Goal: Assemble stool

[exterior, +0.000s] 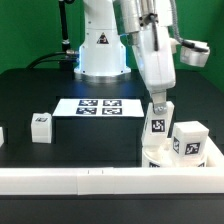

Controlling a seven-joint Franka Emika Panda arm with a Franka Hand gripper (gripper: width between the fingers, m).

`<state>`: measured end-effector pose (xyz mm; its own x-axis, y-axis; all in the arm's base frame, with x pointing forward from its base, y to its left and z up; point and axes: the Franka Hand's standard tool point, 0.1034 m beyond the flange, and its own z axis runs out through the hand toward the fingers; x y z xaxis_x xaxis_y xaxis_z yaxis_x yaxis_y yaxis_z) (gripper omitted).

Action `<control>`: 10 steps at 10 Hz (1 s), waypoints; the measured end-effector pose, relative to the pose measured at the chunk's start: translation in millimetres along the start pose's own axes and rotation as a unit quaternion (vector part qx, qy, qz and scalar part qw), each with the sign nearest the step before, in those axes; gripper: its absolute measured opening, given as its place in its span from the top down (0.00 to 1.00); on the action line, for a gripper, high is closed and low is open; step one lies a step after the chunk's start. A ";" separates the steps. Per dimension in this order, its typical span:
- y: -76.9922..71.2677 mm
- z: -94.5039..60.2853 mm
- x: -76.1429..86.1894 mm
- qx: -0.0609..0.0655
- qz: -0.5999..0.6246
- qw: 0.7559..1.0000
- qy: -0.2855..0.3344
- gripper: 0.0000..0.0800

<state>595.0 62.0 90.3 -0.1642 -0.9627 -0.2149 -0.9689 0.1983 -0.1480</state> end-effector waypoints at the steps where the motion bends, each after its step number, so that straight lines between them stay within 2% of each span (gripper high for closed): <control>1: 0.3 0.2 -1.1 0.000 0.026 1.000 -0.002 0.58; 2: 0.3 0.2 -1.1 0.000 0.001 1.000 -0.002 0.58; 3: 1.0 0.3 -2.5 -0.005 -0.020 1.000 -0.003 0.58; 4: -1.4 -2.6 -8.1 -0.021 -0.062 0.998 -0.003 0.35; 5: -7.2 -6.3 -11.3 -0.017 -0.132 0.991 0.001 0.24; 8: -8.9 -10.4 -14.5 -0.014 -0.271 0.962 -0.003 0.20; 10: -8.8 -9.5 -12.5 -0.015 -0.378 0.926 -0.002 0.19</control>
Offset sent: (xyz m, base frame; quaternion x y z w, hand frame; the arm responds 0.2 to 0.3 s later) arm 0.0153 -0.0049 0.0147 -0.0616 0.0525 -0.1437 0.9863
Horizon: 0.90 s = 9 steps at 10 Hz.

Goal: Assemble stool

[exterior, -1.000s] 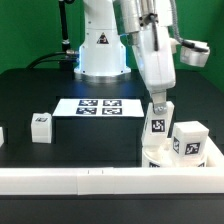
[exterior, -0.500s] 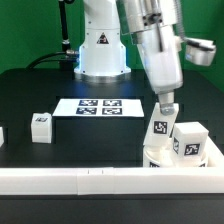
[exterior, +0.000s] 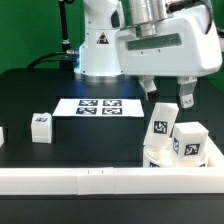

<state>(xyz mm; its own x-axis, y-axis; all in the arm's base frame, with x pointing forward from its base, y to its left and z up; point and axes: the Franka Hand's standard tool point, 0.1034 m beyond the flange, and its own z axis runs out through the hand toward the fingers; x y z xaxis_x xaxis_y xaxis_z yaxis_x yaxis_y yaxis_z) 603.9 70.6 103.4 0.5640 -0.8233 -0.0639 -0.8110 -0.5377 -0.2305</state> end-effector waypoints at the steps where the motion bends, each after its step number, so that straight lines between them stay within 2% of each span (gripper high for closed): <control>1: 0.3 0.3 0.2 -0.001 -0.054 0.999 0.001 0.19; 3: 1.9 1.9 0.7 -0.012 -0.217 0.976 0.005 0.19; 4: 1.5 1.9 -0.1 -0.013 -0.246 0.969 0.004 0.19; 5: 0.0 2.3 -3.5 -0.018 -0.336 0.942 0.007 0.19; 6: -0.3 4.6 -8.1 -0.014 -0.386 0.922 0.018 0.19; 7: 1.9 8.0 -13.1 -0.016 -0.424 0.906 0.015 0.19; 9: 3.8 6.9 -7.5 -0.023 -0.514 0.857 0.016 0.19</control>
Offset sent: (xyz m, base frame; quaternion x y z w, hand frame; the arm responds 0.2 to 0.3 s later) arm -0.0026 0.0065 -0.0006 -0.0123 -0.0132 -0.2609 0.9652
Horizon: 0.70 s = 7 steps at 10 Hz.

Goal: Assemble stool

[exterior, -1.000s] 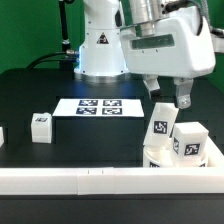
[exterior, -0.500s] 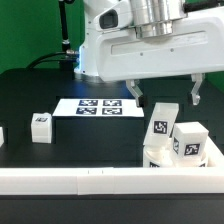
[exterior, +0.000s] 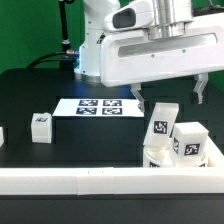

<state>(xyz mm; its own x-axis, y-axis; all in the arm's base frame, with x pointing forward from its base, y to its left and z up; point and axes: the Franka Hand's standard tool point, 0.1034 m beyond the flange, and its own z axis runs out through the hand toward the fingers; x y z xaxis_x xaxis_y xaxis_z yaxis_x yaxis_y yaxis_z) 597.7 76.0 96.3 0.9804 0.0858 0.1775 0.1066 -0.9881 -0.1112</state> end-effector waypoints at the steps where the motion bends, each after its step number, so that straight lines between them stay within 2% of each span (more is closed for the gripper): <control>1: 1.1 0.1 -0.1 -0.003 -0.038 0.999 -0.001 0.19; 2: 2.8 0.1 -0.1 -0.007 -0.097 0.995 -0.003 0.19; 4: 1.6 1.0 0.9 -0.025 -0.238 0.971 -0.012 0.19; 7: 2.3 4.2 3.4 -0.032 -0.407 0.912 -0.040 0.19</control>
Offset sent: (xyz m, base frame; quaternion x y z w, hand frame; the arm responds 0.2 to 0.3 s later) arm 0.0075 0.0099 0.0000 -0.0251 -0.0196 -0.2974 0.9542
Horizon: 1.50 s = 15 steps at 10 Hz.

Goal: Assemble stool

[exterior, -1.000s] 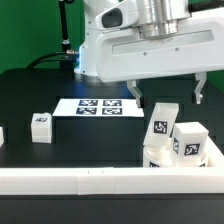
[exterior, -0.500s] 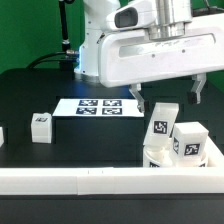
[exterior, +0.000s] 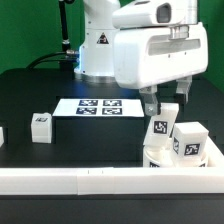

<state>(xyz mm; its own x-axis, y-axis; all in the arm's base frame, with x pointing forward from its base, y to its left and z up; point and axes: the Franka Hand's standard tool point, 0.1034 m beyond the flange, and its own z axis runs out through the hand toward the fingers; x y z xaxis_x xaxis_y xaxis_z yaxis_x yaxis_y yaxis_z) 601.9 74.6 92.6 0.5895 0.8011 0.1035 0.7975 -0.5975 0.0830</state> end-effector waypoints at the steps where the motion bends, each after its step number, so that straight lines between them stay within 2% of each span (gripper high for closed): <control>1: 2.1 -0.1 1.5 -0.006 -0.056 0.998 -0.005 0.19; 4: 7.7 0.1 -4.7 -0.011 -0.161 0.987 -0.016 0.19; 6: 7.8 0.2 -4.9 -0.011 -0.149 0.989 -0.016 0.51; 7: 7.8 0.2 -4.9 -0.012 -0.125 0.992 -0.015 0.58; 9: 7.9 0.1 -4.9 -0.012 -0.088 0.996 -0.014 0.58; 11: 8.0 0.2 -5.0 -0.013 0.055 0.998 -0.010 0.58; 13: 11.8 0.6 -8.0 -0.011 0.201 0.979 0.005 0.58; 15: 14.9 1.1 -8.6 -0.016 0.320 0.947 0.026 0.58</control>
Offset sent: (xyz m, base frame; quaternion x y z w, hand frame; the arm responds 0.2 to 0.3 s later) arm 0.0021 -0.0071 0.0001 0.0036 -0.0021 -0.2614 0.9652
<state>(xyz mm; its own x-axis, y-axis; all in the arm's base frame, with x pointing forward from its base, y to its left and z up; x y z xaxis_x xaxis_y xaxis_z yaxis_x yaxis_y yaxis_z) 608.9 58.9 91.9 0.9428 0.2725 0.1918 0.2745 -0.9614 0.0168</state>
